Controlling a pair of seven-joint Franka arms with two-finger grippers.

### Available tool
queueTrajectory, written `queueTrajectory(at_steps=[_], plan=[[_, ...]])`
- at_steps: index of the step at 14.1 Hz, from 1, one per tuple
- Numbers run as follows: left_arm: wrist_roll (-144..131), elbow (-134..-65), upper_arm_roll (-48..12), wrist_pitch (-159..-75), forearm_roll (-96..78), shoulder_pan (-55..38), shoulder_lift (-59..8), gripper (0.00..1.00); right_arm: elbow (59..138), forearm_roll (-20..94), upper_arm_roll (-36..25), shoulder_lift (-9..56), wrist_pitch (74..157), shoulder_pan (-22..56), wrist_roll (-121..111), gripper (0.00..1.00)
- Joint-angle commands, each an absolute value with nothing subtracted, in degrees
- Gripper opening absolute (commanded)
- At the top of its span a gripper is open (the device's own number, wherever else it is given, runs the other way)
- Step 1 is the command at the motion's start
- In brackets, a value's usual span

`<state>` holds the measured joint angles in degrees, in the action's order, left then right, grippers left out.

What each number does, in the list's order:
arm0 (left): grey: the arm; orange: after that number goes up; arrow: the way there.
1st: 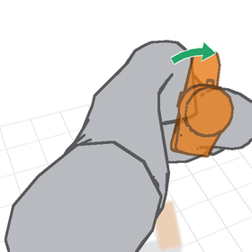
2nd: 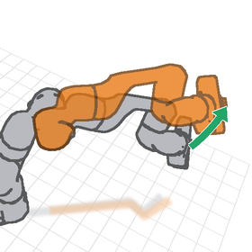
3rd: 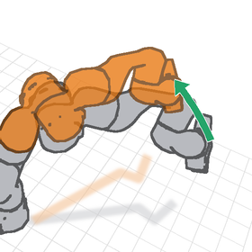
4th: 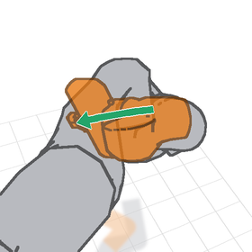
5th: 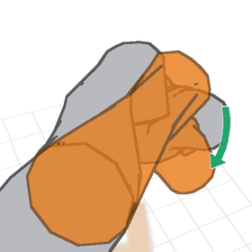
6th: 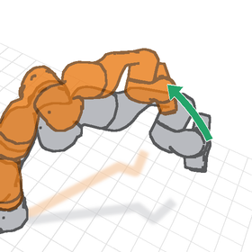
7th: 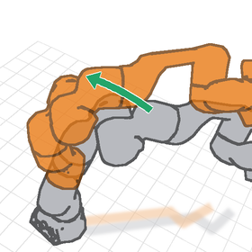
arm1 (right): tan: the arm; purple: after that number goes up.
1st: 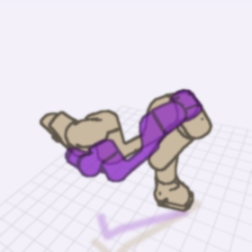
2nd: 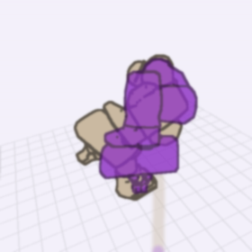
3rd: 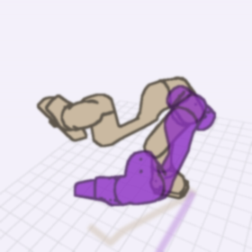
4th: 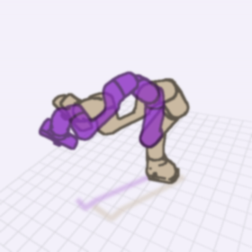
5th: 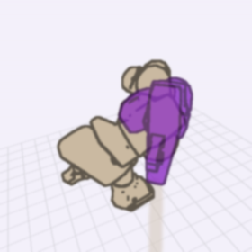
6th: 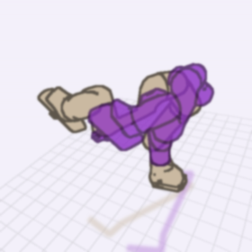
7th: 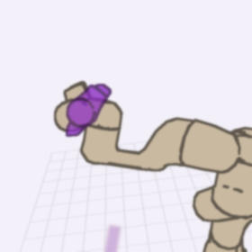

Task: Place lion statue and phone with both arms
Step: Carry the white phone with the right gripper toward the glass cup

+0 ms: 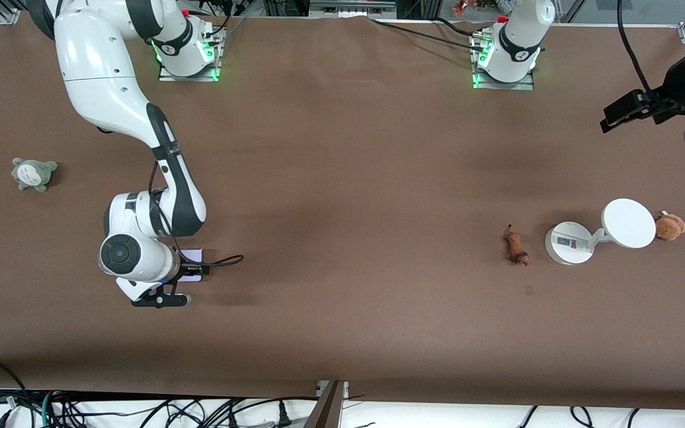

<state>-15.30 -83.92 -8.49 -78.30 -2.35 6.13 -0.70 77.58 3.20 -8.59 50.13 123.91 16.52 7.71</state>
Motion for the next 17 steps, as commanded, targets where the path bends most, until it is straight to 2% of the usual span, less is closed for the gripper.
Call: queueTrajectory(at_steps=[1, 7, 8, 9, 10, 11, 12, 14, 17], plan=[[-14.6, -84.7, -8.7, -77.5, -4.2, 7.8, 0.6, 1.0, 79.3, 3.2, -8.5, 49.3, 125.9, 16.3, 7.3, 0.28], [-14.9, -84.8, -9.3, -77.7, -3.3, 7.7, 0.5, 1.0, 79.3, 1.9, -9.1, 49.7, 126.6, 16.3, 7.1, 0.3], [-14.9, -84.7, -9.2, -77.7, -3.3, 7.7, 0.5, 1.0, 79.3, 1.9, -9.1, 49.7, 126.6, 16.3, 7.3, 0.39], [-14.9, -84.8, -9.2, -77.7, -3.3, 7.7, 0.5, 1.0, 79.3, 1.8, -9.1, 49.7, 126.6, 16.3, 7.3, 0.53], [-14.7, -84.9, -9.2, -77.8, -3.2, 7.7, 0.4, 1.0, 79.2, 1.9, -9.1, 49.7, 126.6, 16.4, 7.3, 0.81], [-14.6, -85.0, -9.1, -78.1, -3.2, 7.7, 0.3, 1.0, 79.1, 1.8, -9.2, 49.6, 126.5, 17.0, 7.3, 0.95], [-14.6, -85.1, -9.1, -79.0, -3.2, 7.7, -0.1, 1.0, 78.8, 1.9, -9.2, 49.4, 126.5, 17.5, 7.2, 0.99], [-14.6, -86.5, -9.2, -81.0, -3.2, 7.6, -0.4, 1.0, 78.3, 1.6, -9.2, 48.2, 125.7, 18.3, 6.9, 1.0], [-14.4, -89.9, -6.0, -84.1, -0.8, 3.0, 0.2, 1.0, 77.5, -2.4, -9.1, 44.5, 121.9, 19.7, 6.9, 1.0]])
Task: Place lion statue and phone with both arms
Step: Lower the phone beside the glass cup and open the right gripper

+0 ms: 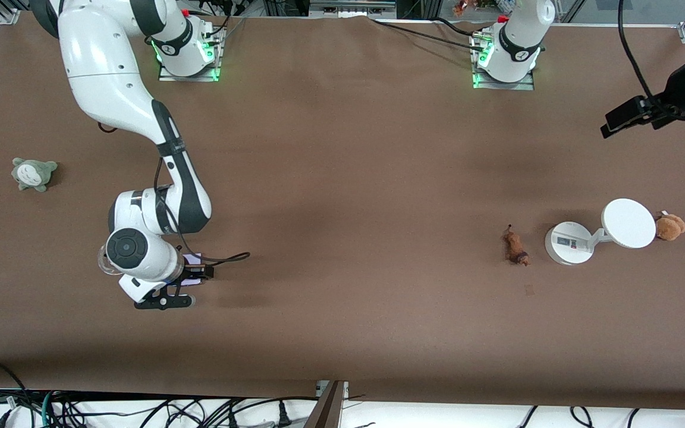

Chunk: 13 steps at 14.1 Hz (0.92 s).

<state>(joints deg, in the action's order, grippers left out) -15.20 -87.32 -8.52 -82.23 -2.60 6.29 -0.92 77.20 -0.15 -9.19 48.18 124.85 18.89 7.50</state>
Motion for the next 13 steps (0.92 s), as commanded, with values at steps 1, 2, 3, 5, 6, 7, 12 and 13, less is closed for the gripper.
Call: queueTrajectory(at_steps=[1, 2, 3, 5, 6, 7, 12, 13], plan=[[-14.3, -90.1, -4.3, -84.3, -0.8, 1.8, 0.1, 1.0, 77.1, -2.0, -9.0, 43.3, 121.1, 20.3, 6.9, 1.0], [-14.2, -90.8, -2.1, -85.2, -0.8, 0.0, 0.2, 1.0, 76.8, -1.8, -9.0, 41.5, 120.3, 20.6, 6.8, 1.0], [-13.0, -92.9, 0.8, -87.0, -0.8, -2.4, 0.5, 1.0, 76.8, -1.6, -8.9, 39.5, 118.5, 20.6, 6.7, 1.0], [-10.9, -95.1, 3.2, -88.5, -0.8, -3.9, 2.2, 1.0, 76.8, -1.7, -9.1, 35.1, 113.7, 20.4, 6.5, 1.0], [-10.8, -94.8, 2.8, -88.1, -0.7, -3.7, 2.2, 1.0, 76.8, -1.8, -9.3, 33.2, 111.5, 20.0, 6.3, 1.0], [-9.7, -94.6, 2.9, -88.3, -0.5, -3.7, 1.9, 1.0, 76.8, -1.8, -9.5, 31.1, 109.0, 19.7, 6.2, 1.0], [-2.9, -94.4, 1.9, -88.2, 0.5, -4.0, 1.7, 1.0, 76.8, -1.7, -12.3, 20.8, 95.1, 19.4, 6.4, 1.0], [-1.3, -94.1, 1.8, -88.3, 1.5, -4.0, 1.6, 1.0, 77.8, -1.8, -12.3, 18.2, 92.8, 19.2, 7.5, 1.0]])
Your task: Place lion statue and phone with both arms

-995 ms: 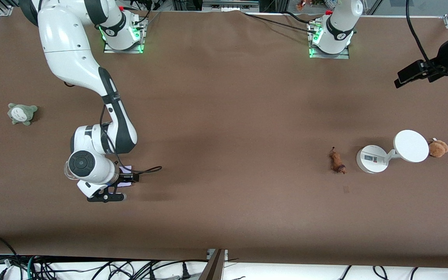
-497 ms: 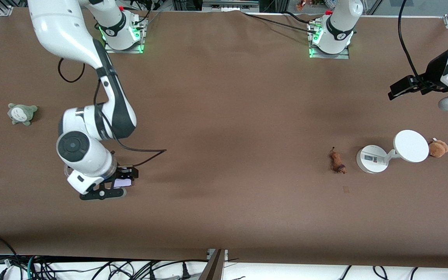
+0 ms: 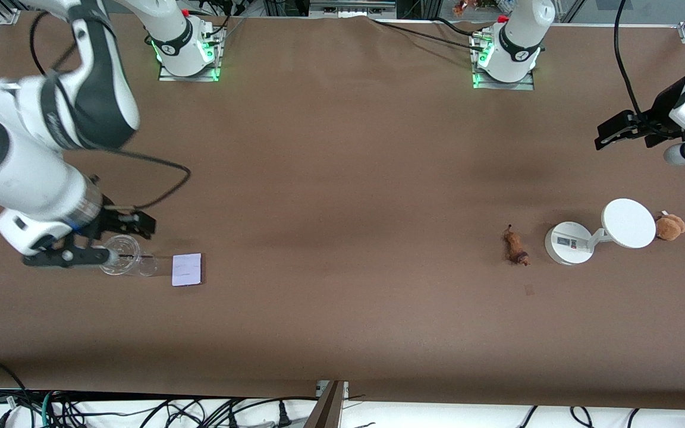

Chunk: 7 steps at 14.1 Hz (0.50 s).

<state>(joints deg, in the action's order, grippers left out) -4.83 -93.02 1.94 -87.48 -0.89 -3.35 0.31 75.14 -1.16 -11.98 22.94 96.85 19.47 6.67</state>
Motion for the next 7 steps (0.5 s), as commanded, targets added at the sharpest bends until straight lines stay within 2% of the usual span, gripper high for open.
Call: queueTrajectory(at_steps=[1, 4, 7], plan=[[-0.5, -94.1, 1.8, -88.4, 1.6, -4.0, 1.6, 1.0, 79.9, -2.1, -11.9, 15.8, 91.6, 18.0, 7.0, 1.0], [0.2, -93.0, 1.8, -88.1, 1.7, -4.0, 1.1, 1.0, 85.6, -2.1, -6.3, 8.7, 90.4, 11.5, 6.8, 1.0], [2.2, -92.7, 1.8, -88.2, 1.7, -3.9, 0.5, 1.0, 86.8, -1.8, -4.7, 3.5, 84.9, 7.7, 6.2, 1.0]])
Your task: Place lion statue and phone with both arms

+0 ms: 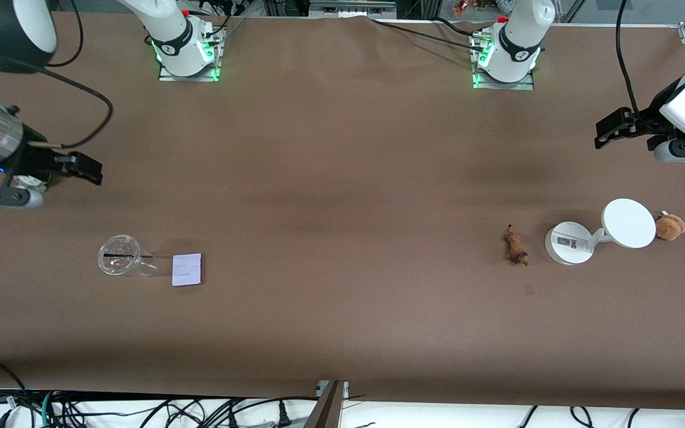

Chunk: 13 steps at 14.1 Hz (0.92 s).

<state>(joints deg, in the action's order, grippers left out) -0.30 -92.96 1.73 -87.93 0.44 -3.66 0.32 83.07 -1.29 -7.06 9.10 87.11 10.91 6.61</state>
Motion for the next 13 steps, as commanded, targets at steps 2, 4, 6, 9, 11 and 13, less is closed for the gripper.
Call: queueTrajectory(at_steps=[2, 4, 6, 9, 11, 13], plan=[[2.1, -90.7, 1.8, -88.1, 1.8, -3.9, -0.3, 1.0, 86.7, -1.8, -3.2, 1.8, 82.4, 5.7, 6.1, 1.0], [2.1, -89.8, 1.9, -88.1, 1.7, -3.7, -1.2, 1.0, 87.1, -1.5, -3.0, 1.5, 82.4, 4.0, 6.1, 1.0], [2.1, -89.2, 1.9, -88.1, 1.1, -3.4, -1.4, 1.0, 86.7, -1.5, -3.1, 2.1, 81.3, 4.4, 5.5, 1.0], [2.0, -89.2, 1.9, -88.1, 1.2, -3.4, -1.5, 1.0, 85.1, -1.5, -3.0, 3.9, 80.9, 4.5, 5.4, 1.0], [2.2, -89.5, 1.9, -88.1, 1.1, -3.3, -1.5, 1.0, 85.1, -1.5, -3.1, 4.0, 81.0, 4.5, 5.3, 1.0], [2.0, -89.5, 1.9, -88.1, 1.4, -3.6, -1.6, 1.0, 85.1, -1.4, -3.0, 4.0, 81.1, 4.6, 5.4, 1.0]])
